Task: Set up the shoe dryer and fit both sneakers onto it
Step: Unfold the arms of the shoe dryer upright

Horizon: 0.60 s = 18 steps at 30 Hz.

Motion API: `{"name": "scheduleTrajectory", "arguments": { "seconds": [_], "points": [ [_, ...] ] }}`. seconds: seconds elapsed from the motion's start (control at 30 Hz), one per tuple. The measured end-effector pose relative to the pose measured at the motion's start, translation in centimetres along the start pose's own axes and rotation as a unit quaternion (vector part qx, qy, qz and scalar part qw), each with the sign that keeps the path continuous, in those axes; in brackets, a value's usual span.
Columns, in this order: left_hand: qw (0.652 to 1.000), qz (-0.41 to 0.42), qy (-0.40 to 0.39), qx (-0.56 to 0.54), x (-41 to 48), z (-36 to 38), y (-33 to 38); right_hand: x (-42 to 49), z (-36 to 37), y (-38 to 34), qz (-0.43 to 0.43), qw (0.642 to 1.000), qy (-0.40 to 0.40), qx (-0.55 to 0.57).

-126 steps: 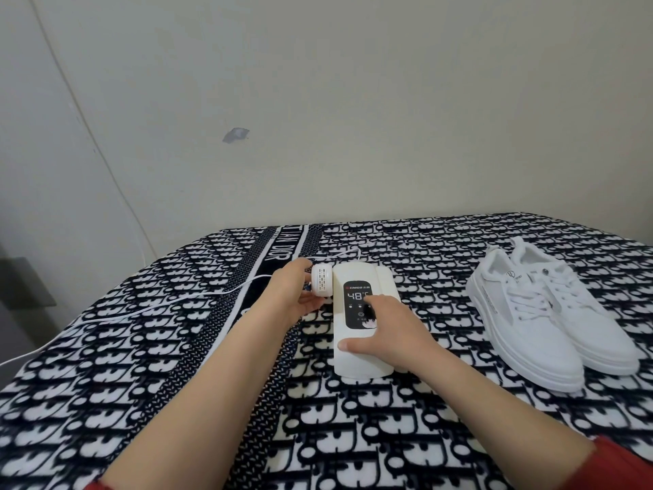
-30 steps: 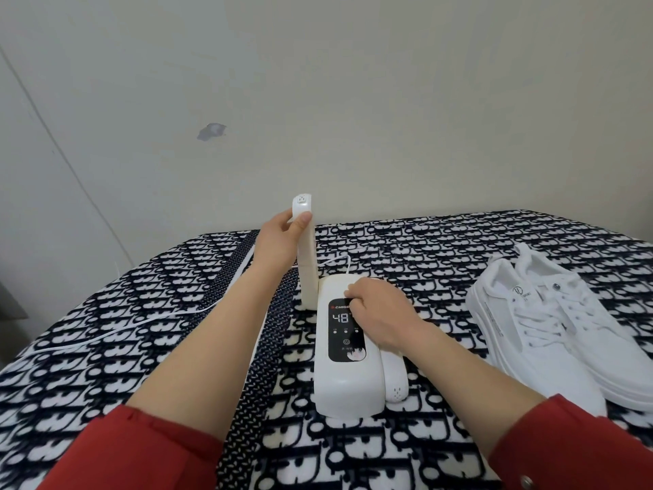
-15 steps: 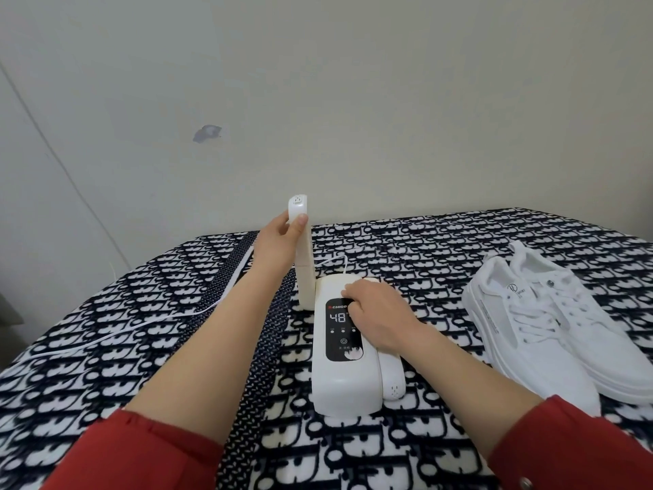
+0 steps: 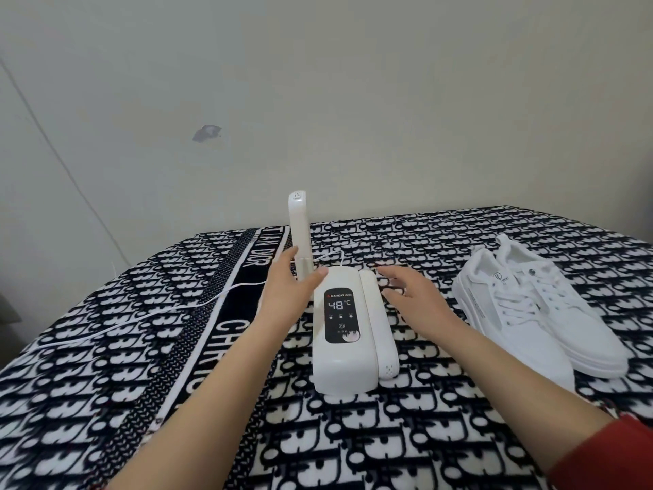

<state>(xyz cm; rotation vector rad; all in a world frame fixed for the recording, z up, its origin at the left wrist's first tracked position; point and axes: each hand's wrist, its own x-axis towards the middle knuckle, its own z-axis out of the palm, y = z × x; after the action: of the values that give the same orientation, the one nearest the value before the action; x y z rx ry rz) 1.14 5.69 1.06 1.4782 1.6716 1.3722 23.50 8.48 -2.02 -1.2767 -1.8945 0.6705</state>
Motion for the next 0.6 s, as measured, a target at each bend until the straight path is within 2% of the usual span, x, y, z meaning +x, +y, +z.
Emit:
{"name": "scheduleTrajectory", "arguments": {
  "seconds": [0.33,0.6],
  "points": [
    [0.997,-0.032,-0.057,0.032,-4.9,1.9,-1.1,-4.8,0.3,1.4,0.055,0.995,-0.066,0.042],
    [0.995,-0.043,-0.071,0.056,-6.9,3.0,-1.2,-6.9,0.3,1.5,0.07,0.994,-0.075,0.041]
  ]
}}
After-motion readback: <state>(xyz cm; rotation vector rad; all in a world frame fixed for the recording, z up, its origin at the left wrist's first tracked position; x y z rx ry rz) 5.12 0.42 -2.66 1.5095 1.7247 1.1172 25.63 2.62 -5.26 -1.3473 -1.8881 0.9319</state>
